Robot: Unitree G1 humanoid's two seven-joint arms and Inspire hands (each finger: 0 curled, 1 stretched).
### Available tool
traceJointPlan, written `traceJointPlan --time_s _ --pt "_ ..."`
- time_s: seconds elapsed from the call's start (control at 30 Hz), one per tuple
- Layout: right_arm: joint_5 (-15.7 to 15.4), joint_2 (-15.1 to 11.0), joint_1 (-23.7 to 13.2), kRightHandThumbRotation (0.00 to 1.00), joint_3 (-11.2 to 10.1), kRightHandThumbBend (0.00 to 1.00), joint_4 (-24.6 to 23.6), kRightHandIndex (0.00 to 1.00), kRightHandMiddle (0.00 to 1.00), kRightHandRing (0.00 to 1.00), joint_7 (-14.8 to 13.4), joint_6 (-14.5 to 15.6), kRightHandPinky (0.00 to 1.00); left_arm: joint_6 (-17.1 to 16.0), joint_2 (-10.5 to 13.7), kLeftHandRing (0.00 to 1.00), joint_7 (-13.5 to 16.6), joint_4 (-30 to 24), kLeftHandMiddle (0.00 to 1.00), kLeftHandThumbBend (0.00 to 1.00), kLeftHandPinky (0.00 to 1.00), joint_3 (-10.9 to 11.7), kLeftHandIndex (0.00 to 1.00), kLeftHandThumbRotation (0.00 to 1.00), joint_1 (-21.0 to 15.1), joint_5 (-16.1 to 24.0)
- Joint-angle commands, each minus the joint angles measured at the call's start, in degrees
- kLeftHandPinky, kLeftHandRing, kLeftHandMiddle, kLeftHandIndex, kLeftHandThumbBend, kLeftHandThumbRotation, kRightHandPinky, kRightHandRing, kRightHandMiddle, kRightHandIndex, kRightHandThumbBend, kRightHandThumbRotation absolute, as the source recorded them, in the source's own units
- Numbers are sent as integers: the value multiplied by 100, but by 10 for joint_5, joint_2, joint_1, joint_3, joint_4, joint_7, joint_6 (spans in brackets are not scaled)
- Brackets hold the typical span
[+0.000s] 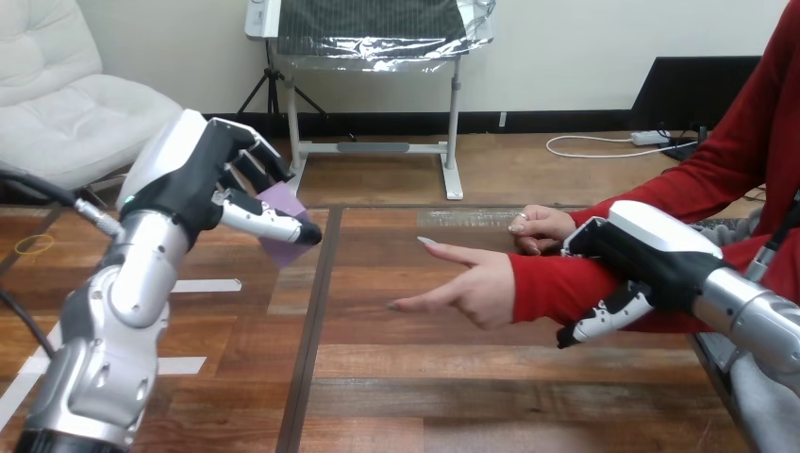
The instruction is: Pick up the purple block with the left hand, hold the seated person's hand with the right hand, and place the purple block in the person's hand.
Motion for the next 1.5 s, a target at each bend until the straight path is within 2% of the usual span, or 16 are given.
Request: traceJointPlan --time_s 0.0,0.3,0.6,0.8,0.93,1.47 --pt "24 28 -19 8 -18 80 -35 29 29 25 12 -2 23 -11 -11 35 16 8 42 78 28 -3 42 0 -57 7" --pt "19 41 -23 10 -20 81 -54 29 28 23 12 5 21 -18 -28 35 20 25 42 78 28 -9 42 0 -71 1" --pt "12 50 -27 11 -17 82 -68 28 28 23 10 4 20 -30 -52 34 36 47 41 79 26 -18 42 0 -86 3" --pt "11 56 -27 14 -17 82 -87 30 30 25 17 22 22 -35 -75 32 41 61 39 78 25 -20 42 0 -95 -6" --pt "13 62 -27 17 -18 82 -95 30 31 26 17 24 24 -35 -88 32 40 70 39 77 25 -23 42 0 -102 -11" --pt "17 78 -28 14 -20 83 -115 27 26 21 15 22 19 -59 -132 35 57 118 41 79 30 -37 43 0 -121 -16"
